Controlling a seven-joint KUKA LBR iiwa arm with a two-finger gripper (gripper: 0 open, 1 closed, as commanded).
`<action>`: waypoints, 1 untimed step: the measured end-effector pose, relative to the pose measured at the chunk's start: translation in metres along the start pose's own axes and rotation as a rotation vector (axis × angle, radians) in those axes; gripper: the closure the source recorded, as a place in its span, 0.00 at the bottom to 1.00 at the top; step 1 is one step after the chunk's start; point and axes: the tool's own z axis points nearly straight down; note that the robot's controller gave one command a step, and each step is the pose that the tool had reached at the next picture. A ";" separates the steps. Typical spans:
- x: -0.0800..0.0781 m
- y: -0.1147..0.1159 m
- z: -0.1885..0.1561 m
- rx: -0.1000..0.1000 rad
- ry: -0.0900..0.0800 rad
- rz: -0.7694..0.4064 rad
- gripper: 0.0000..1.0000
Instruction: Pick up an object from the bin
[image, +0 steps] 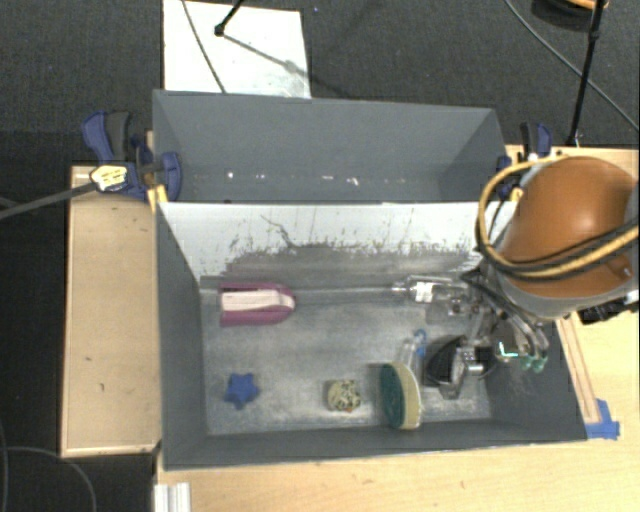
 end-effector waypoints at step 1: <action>-0.018 0.068 0.154 -0.001 0.000 -0.159 0.00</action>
Offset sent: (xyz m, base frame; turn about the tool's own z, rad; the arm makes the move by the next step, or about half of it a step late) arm 0.0191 0.0656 -0.1503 -0.1462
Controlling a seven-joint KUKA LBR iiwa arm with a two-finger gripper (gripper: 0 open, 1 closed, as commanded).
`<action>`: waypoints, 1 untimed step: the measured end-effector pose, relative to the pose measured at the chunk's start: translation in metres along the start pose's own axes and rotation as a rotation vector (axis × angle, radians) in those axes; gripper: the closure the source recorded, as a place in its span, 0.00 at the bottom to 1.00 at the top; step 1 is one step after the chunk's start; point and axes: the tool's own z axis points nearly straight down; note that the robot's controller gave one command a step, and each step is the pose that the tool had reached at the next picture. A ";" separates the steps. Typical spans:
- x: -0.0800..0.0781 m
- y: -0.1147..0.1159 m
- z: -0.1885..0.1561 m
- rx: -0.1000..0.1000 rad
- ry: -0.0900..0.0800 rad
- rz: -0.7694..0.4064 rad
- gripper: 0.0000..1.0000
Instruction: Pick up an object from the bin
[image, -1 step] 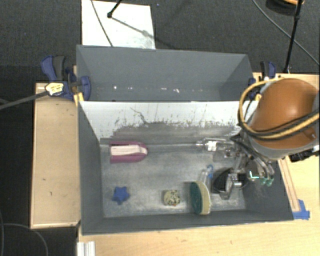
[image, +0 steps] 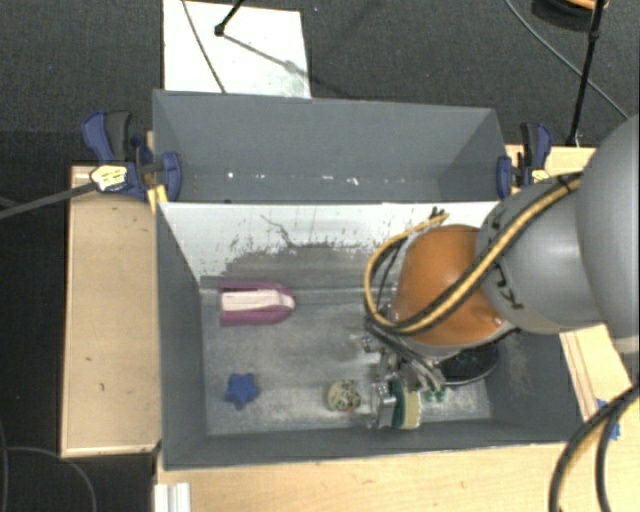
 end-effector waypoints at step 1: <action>0.014 -0.006 0.002 0.003 -0.017 -0.340 0.00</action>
Offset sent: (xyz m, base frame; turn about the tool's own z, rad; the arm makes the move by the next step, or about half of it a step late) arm -0.0164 -0.0090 -0.0035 -0.3410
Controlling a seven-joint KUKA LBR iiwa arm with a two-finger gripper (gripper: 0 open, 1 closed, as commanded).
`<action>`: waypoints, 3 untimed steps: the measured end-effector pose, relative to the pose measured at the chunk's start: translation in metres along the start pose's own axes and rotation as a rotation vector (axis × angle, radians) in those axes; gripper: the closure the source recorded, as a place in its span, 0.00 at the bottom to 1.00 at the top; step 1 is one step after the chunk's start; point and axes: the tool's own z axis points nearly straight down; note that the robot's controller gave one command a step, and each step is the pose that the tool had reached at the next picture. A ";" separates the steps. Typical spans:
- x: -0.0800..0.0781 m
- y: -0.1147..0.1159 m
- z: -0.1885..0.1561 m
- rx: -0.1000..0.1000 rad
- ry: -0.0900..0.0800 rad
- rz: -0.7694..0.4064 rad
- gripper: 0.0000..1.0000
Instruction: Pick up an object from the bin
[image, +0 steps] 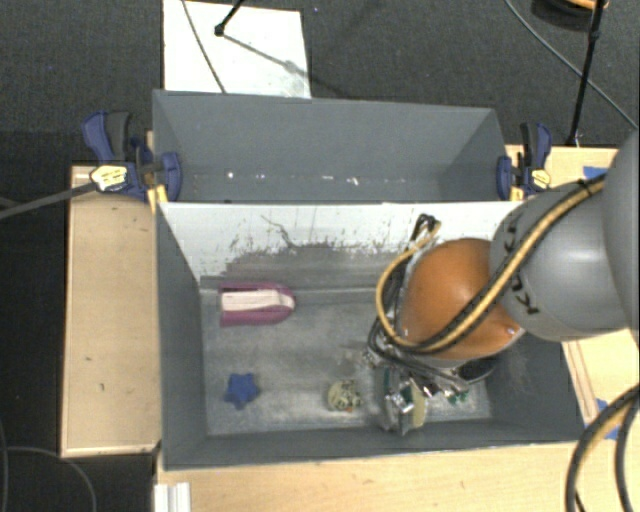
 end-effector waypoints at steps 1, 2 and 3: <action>0.003 0.001 0.002 -0.003 0.008 0.000 1.00; 0.015 -0.039 0.002 -0.002 0.007 -0.280 1.00; 0.014 -0.038 0.001 -0.003 0.005 -0.280 0.00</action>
Offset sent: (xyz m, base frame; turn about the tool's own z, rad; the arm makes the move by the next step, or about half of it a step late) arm 0.0000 0.0000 0.0000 0.0000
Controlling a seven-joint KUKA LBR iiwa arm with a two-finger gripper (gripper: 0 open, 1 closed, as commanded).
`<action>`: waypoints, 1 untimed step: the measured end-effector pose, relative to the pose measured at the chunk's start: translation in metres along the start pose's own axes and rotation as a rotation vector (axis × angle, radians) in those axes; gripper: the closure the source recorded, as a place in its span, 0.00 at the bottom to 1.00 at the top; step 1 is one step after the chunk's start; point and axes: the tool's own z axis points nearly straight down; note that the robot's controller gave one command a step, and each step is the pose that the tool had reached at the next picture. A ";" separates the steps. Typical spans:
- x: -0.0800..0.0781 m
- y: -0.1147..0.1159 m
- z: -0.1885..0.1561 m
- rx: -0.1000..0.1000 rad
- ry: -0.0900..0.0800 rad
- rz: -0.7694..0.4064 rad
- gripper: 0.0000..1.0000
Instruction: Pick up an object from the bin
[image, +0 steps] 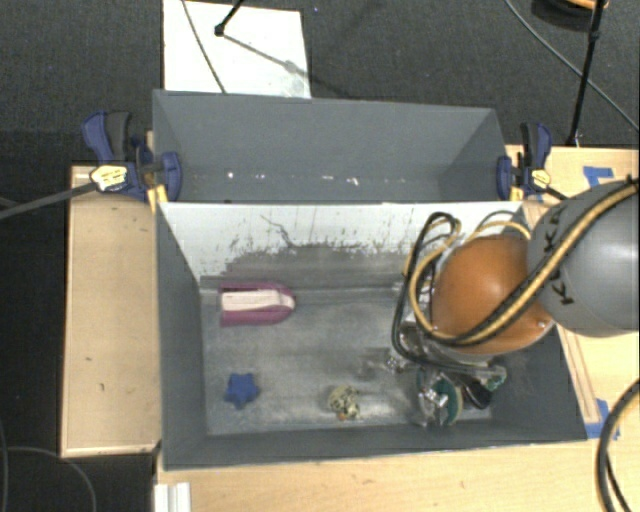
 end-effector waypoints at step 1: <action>0.068 -0.067 -0.020 0.000 0.004 -0.187 0.00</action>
Offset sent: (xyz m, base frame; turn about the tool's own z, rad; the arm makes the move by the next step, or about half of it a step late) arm -0.0028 -0.0922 0.0190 -0.1927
